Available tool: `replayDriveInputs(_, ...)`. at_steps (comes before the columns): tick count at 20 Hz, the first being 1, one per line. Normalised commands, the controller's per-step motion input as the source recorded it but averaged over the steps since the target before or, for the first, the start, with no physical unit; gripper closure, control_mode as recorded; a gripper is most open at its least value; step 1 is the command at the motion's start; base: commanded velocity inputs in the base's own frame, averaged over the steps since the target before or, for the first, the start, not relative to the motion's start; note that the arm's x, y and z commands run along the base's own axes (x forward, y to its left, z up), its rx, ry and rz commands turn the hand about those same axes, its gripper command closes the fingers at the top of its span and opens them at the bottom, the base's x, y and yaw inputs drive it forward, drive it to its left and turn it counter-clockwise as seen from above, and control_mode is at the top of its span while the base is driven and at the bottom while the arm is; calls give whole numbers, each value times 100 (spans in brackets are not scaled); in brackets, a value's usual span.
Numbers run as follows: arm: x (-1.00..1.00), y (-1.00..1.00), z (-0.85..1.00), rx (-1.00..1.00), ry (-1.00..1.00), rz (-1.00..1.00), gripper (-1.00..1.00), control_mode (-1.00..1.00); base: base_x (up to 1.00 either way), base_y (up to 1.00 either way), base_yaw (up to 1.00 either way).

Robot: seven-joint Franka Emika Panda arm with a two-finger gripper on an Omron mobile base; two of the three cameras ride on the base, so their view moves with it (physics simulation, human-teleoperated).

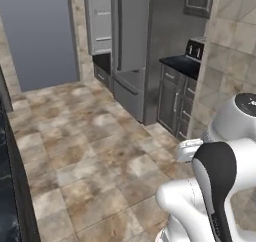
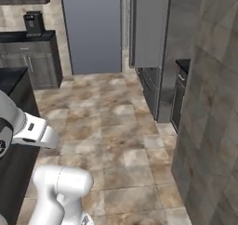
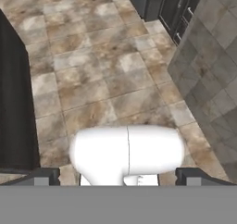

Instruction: Open the fridge, grab two sodas, and place both sodas inside the bowl with ice on the dining counter.

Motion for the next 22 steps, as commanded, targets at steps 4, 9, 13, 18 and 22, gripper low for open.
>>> replayDriveInputs(4,0,0,0,0,0,0,-100,100,100,-9,25)
replayDriveInputs(9,0,0,0,0,0,0,-100,100,100,0,32)
replayDriveInputs(13,0,0,0,0,0,0,-100,100,100,-1,33)
replayDriveInputs(18,0,0,0,0,0,0,-100,100,100,0,27)
replayDriveInputs(22,0,0,0,0,0,0,-100,100,100,0,15)
